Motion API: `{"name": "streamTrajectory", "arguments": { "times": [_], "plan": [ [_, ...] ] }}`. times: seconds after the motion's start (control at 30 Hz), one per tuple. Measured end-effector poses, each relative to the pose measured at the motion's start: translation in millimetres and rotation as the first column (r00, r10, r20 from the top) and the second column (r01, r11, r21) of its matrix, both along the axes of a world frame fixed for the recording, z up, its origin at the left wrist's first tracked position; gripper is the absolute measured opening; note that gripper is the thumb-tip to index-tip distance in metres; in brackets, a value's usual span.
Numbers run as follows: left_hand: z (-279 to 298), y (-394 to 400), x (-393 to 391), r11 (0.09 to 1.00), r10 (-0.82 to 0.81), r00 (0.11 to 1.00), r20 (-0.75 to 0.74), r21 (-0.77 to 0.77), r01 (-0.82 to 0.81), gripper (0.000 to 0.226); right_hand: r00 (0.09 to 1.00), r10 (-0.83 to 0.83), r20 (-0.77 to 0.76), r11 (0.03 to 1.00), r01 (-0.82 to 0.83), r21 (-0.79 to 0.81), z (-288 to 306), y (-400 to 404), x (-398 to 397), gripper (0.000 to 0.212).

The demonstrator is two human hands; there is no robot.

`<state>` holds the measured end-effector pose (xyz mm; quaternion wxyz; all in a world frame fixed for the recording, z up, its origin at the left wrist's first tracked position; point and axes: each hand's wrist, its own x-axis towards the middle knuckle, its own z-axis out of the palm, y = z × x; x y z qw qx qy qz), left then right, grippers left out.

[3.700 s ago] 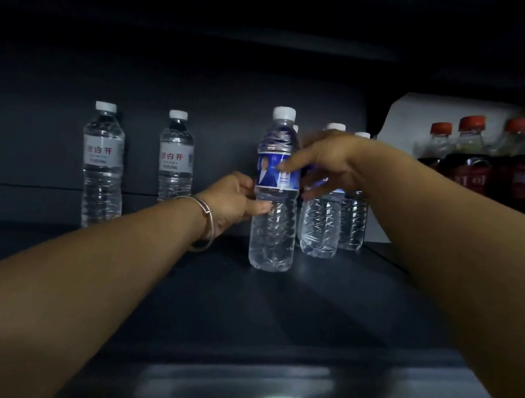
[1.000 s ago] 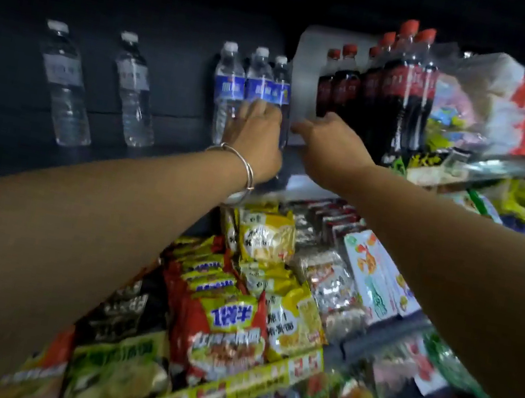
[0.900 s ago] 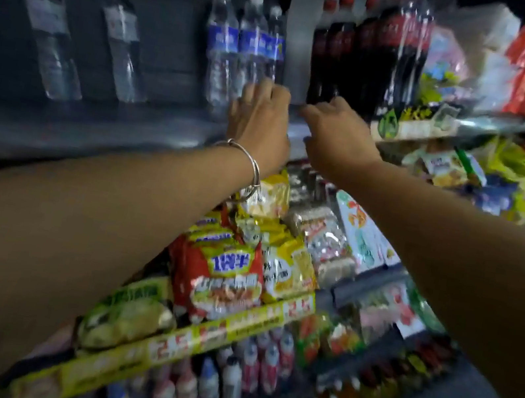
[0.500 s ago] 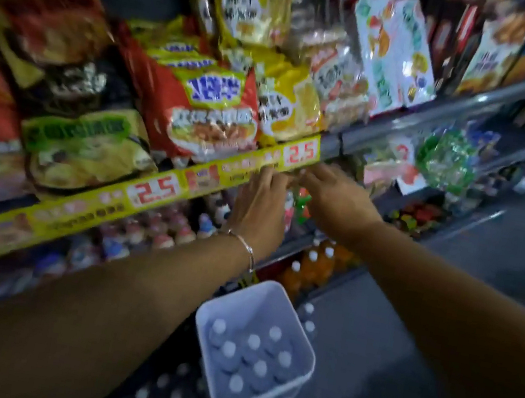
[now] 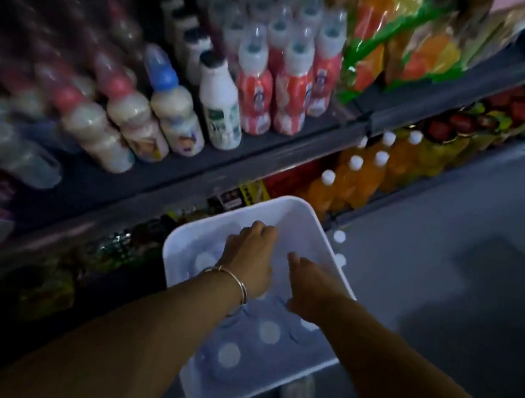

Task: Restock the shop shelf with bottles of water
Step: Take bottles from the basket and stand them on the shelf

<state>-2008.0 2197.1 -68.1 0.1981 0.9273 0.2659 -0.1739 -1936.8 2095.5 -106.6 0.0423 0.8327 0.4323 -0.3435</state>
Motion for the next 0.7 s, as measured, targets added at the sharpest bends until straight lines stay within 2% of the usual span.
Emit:
{"name": "streamTrajectory", "arguments": {
  "times": [0.17,0.37,0.53,0.7],
  "plan": [
    [-40.4,10.6,0.6,0.999,-0.034,0.997,-0.064,-0.026,0.032,0.040,0.992,-0.125,0.003,0.992,0.125,-0.020,-25.1,8.7,4.8,0.058],
    [-22.1,18.7,6.8,0.996,-0.084,0.981,-0.173,-0.031,0.080,0.043,0.999,-0.044,0.021,0.999,0.044,0.009,8.0,9.9,7.0,0.043],
    [45.3,28.9,14.7,0.986,-0.133,0.963,-0.234,-0.130,0.104,0.056,0.999,0.022,0.023,0.999,-0.023,0.032,94.1,18.0,15.0,0.047],
    [166.6,33.3,14.6,0.960,-0.218,0.954,-0.206,-0.220,0.172,0.061,0.991,0.122,0.057,0.985,-0.127,0.113,235.1,25.6,21.8,0.057]
  ]
}}
